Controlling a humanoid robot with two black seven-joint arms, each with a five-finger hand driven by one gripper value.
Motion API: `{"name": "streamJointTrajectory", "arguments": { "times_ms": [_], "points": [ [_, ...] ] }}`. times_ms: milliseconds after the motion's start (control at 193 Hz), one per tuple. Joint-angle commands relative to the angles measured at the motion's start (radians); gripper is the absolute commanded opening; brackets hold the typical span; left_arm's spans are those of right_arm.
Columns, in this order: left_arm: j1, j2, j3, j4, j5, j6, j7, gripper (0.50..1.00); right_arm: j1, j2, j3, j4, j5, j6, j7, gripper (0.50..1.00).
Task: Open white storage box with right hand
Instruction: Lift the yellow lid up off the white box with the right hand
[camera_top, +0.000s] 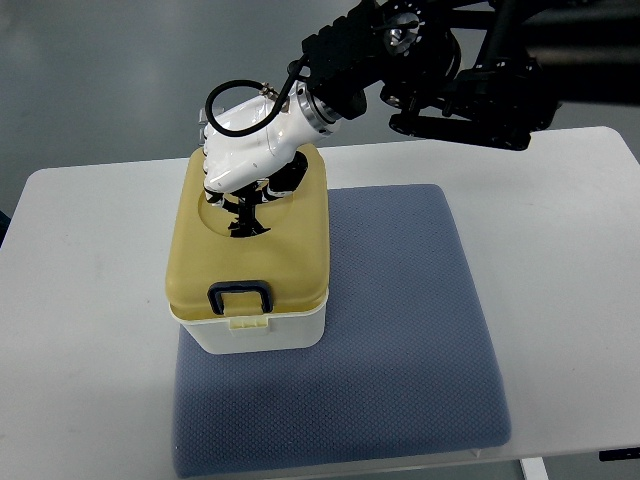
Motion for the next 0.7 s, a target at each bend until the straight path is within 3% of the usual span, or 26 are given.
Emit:
{"name": "streamJointTrajectory", "arguments": {
  "times_ms": [0, 388, 693],
  "points": [
    [0.0, 0.0, 0.0, 0.0, 0.0, 0.0, -0.002, 1.0, 0.004, -0.011, 0.025, 0.0, 0.0, -0.002, 0.0, 0.5],
    [0.0, 0.0, 0.0, 0.0, 0.0, 0.0, 0.0, 1.0, 0.05, -0.088, 0.038, 0.003, 0.0, -0.007, 0.0, 0.5],
    [0.0, 0.0, 0.0, 0.0, 0.0, 0.0, 0.0, 1.0, 0.047, -0.257, 0.064, 0.017, -0.032, -0.024, 0.0, 0.5]
  ]
}}
